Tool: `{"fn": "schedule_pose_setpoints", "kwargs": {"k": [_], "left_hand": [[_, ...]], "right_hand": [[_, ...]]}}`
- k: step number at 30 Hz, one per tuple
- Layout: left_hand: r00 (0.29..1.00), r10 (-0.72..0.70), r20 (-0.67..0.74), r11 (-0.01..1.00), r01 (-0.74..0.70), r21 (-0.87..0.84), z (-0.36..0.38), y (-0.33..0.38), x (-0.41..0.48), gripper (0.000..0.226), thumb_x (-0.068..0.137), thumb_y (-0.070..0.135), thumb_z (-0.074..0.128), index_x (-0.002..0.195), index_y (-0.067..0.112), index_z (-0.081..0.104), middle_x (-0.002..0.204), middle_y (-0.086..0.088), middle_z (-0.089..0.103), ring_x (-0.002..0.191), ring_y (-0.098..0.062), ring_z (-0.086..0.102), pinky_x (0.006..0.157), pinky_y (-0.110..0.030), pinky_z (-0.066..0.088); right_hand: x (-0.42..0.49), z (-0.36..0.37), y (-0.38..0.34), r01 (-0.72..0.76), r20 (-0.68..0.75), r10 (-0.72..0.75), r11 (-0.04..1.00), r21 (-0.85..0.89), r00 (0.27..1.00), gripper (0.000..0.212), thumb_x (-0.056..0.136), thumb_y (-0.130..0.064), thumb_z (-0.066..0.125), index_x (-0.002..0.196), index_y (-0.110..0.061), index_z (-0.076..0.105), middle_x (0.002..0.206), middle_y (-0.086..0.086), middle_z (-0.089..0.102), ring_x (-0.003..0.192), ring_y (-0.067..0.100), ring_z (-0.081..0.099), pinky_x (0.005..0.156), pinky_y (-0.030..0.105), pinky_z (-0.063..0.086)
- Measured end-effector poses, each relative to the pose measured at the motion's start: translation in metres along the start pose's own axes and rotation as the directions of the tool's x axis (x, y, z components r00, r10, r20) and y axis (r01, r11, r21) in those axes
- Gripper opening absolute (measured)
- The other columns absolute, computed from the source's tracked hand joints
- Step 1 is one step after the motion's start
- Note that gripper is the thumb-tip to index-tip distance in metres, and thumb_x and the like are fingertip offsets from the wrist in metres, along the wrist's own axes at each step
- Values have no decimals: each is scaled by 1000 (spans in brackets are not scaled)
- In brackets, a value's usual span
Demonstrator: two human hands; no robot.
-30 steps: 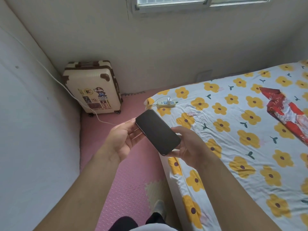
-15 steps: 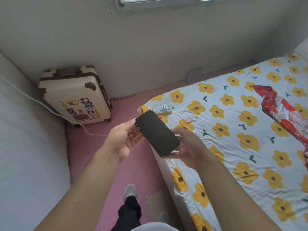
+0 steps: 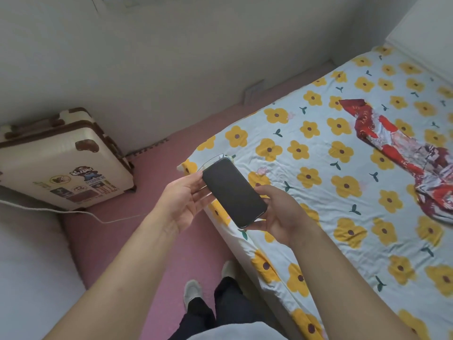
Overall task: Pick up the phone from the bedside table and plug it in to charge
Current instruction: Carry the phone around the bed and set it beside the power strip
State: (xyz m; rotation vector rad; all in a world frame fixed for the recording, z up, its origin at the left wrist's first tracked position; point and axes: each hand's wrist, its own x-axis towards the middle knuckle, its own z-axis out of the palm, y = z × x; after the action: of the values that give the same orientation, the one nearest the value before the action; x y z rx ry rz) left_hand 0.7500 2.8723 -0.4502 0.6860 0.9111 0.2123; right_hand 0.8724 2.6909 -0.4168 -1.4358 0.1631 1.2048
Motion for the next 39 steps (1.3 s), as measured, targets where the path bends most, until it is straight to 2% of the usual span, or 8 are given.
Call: {"fn": "schedule_pose_setpoints", "kwargs": {"k": [5, 9, 13, 16, 19, 28, 32, 39], "left_hand": [[1000, -28, -7, 999, 28, 36, 28, 1, 41, 20, 101, 15, 62, 110, 7, 79, 103, -9, 83, 88, -22, 82, 68, -32, 65], [999, -38, -15, 997, 39, 71, 54, 1, 76, 24, 100, 15, 64, 90, 11, 86, 103, -10, 83, 91, -24, 82, 70, -34, 65], [999, -45, -26, 992, 48, 115, 77, 1, 109, 17, 99, 15, 65, 103, 8, 81, 102, -9, 83, 89, -22, 82, 69, -33, 64], [998, -55, -11, 983, 56, 176, 91, 1, 133, 18, 99, 17, 66, 109, 9, 78, 103, -7, 84, 89, -19, 81, 70, -31, 64], [997, -82, 8, 974, 78, 215, 102, -1, 161, 17, 99, 18, 66, 107, 11, 79, 103, -5, 84, 87, -17, 81, 69, -30, 64], [980, -197, 15, 949, 187, 255, 105, -40, 267, 14, 99, 17, 66, 103, 14, 79, 100, -5, 84, 85, -18, 81, 70, -31, 64], [974, -226, 11, 936, 214, 278, 96, -61, 311, 21, 102, 8, 58, 113, 11, 75, 105, -7, 83, 89, -20, 81, 72, -31, 64], [963, -266, 46, 929, 244, 279, 77, -105, 377, 24, 97, 3, 67, 115, 15, 76, 108, -7, 83, 92, -21, 81, 73, -29, 64]], "right_hand": [[31, -26, -18, -19, -36, 19, 1000, 20, 999, 43, 95, -17, 57, 129, 10, 58, 98, 21, 61, 84, 38, 66, 69, 51, 64], [57, -49, -39, -37, -49, 38, 999, 16, 998, 23, 93, -16, 56, 107, 0, 65, 98, 22, 63, 85, 43, 68, 40, 32, 56], [87, -69, -46, -26, -66, 31, 998, 64, 997, 39, 93, -14, 57, 121, 12, 60, 92, 22, 66, 77, 38, 70, 65, 51, 64], [105, -80, -46, -54, -79, 62, 993, 103, 995, 37, 92, -14, 57, 118, 11, 62, 92, 21, 68, 78, 37, 71, 66, 50, 64], [130, -91, -43, -62, -106, 81, 984, 166, 991, 40, 93, -13, 56, 124, 12, 61, 95, 22, 71, 77, 35, 72, 72, 57, 64], [219, -122, -15, -78, -224, 143, 959, 274, 964, 36, 94, -13, 56, 122, 7, 66, 84, 16, 75, 74, 33, 72, 69, 55, 64], [260, -135, 7, -82, -229, 159, 946, 315, 960, 30, 93, -11, 55, 116, 1, 71, 78, 13, 77, 70, 30, 73, 71, 57, 64], [324, -157, 48, -42, -275, 144, 937, 347, 951, 18, 94, -10, 57, 104, -4, 71, 90, 19, 74, 79, 36, 72, 73, 59, 63]]}}
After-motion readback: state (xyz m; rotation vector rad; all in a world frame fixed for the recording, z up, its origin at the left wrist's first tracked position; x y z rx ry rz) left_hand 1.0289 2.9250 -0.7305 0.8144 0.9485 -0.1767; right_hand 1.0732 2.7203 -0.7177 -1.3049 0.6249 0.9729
